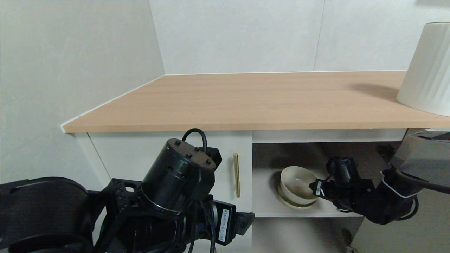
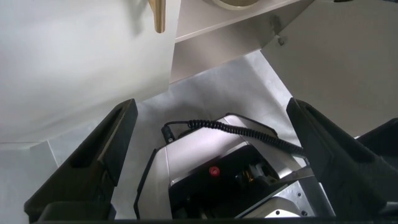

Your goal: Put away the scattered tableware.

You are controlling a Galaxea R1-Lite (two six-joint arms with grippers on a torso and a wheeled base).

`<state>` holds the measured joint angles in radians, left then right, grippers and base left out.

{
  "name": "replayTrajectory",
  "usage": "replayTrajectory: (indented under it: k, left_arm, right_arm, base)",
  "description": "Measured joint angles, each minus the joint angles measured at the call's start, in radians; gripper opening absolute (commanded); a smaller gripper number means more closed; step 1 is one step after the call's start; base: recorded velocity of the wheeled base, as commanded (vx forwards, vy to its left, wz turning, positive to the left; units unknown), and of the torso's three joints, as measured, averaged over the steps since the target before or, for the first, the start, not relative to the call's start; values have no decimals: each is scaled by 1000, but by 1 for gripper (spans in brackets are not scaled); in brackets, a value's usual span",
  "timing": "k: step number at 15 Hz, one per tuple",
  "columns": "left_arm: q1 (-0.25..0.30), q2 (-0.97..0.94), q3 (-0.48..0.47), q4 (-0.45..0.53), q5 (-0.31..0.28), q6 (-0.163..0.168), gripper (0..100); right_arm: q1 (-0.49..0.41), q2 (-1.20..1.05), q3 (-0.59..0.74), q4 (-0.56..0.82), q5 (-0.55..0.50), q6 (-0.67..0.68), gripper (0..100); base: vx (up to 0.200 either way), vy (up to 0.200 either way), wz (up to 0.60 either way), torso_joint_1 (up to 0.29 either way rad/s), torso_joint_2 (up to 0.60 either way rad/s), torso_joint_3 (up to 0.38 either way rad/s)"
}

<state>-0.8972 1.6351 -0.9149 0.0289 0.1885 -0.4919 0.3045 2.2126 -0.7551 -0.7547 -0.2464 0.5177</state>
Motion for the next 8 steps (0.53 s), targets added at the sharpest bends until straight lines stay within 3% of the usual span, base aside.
replayTrajectory:
  k: [5, 8]
  left_arm:
    - [4, -17, 0, 0, 3, 0, 100]
    - [42, -56, 5, 1, 2, 0, 100]
  right_arm:
    - [0, -13, 7, 8, 5, -1, 100]
    - [6, -72, 37, 37, 31, -9, 100]
  base:
    - [0, 0, 0, 0, 0, 0]
    - [0, 0, 0, 0, 0, 0]
